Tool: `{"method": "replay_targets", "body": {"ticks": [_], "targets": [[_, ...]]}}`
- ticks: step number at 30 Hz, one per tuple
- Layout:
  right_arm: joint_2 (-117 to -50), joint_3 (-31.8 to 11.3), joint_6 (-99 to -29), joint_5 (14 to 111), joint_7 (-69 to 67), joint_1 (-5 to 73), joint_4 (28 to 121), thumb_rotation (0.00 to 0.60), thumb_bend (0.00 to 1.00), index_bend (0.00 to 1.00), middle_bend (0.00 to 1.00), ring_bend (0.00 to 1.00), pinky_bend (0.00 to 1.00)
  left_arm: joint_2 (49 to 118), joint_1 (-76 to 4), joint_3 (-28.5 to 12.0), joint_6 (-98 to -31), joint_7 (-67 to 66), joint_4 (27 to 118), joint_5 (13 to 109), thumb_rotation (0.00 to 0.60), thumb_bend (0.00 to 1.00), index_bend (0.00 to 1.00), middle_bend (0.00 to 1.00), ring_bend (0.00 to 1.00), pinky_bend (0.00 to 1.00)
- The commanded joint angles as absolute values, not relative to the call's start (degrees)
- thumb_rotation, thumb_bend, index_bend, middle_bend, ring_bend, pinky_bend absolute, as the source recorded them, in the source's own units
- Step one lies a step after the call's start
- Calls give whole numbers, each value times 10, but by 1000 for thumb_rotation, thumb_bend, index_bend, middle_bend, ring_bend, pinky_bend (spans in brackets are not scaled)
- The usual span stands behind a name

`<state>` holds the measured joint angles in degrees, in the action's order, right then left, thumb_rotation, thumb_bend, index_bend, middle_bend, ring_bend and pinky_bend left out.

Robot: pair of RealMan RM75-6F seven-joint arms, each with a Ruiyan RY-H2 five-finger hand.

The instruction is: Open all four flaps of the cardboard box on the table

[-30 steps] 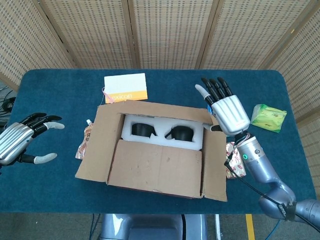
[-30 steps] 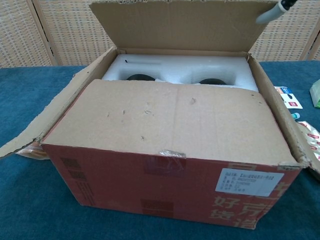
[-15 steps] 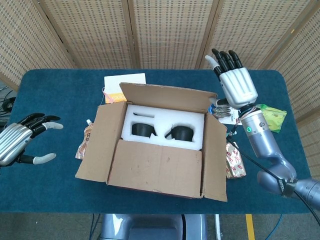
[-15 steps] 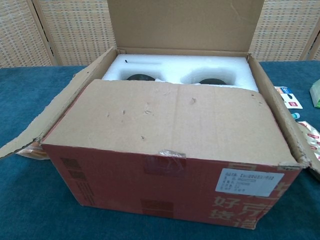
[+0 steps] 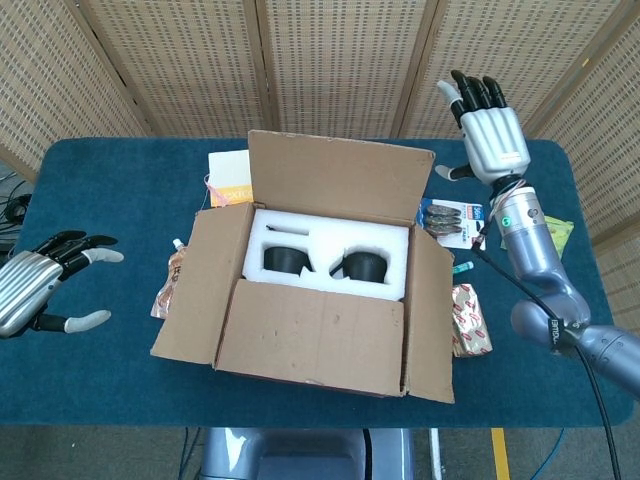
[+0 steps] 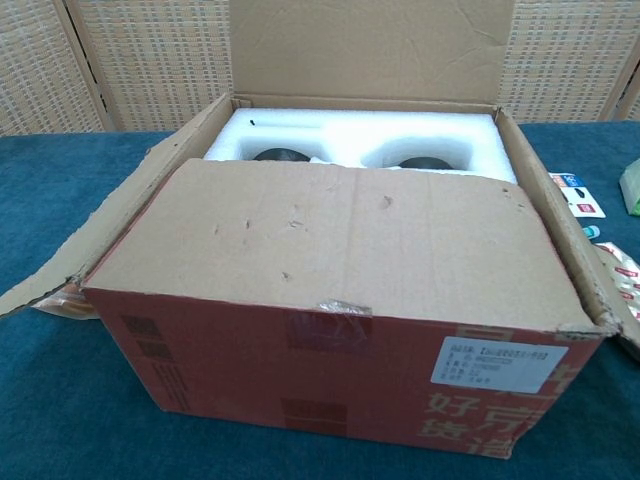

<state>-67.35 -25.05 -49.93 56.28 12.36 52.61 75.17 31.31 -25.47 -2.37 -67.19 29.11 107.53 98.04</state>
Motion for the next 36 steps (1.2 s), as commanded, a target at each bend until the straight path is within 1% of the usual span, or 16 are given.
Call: {"method": "replay_targets", "body": {"ticks": [1, 4, 9, 12, 17, 23, 27, 36], "targets": [[-693, -238, -481, 545, 132, 537, 714, 600, 38, 0, 9, 0, 18, 312, -255, -24, -671, 290, 1077, 981, 78, 0, 237, 172, 238, 114], [-710, -228, -472, 530, 143, 541, 683, 600, 5, 0, 9, 0, 18, 311, -257, -24, -666, 286, 1081, 986, 78, 0, 237, 172, 238, 114], [-723, -222, -465, 509, 144, 540, 657, 600, 0, 0, 9, 0, 18, 309, -264, -26, -656, 281, 1089, 991, 80, 0, 237, 172, 238, 114], [-717, -220, -470, 510, 143, 536, 660, 600, 0, 0, 9, 0, 18, 311, -273, -30, -644, 280, 1092, 991, 78, 0, 237, 172, 238, 114], [-690, -222, -490, 520, 134, 520, 695, 600, 0, 0, 9, 0, 18, 320, -298, -37, -611, 279, 1097, 992, 79, 0, 237, 168, 238, 114], [-645, -215, -526, 539, 124, 483, 762, 600, 0, 0, 9, 0, 18, 332, -356, -54, -532, 289, 1107, 986, 74, 0, 237, 161, 231, 114], [-622, -206, -549, 552, 117, 457, 799, 600, 0, 0, 9, 0, 18, 344, -412, -72, -458, 311, 1112, 971, 63, 0, 237, 159, 229, 114], [-590, -190, -579, 570, 101, 413, 837, 600, 0, 0, 9, 0, 18, 400, -528, -112, -313, 329, 1113, 908, 57, 0, 236, 146, 213, 114]]}}
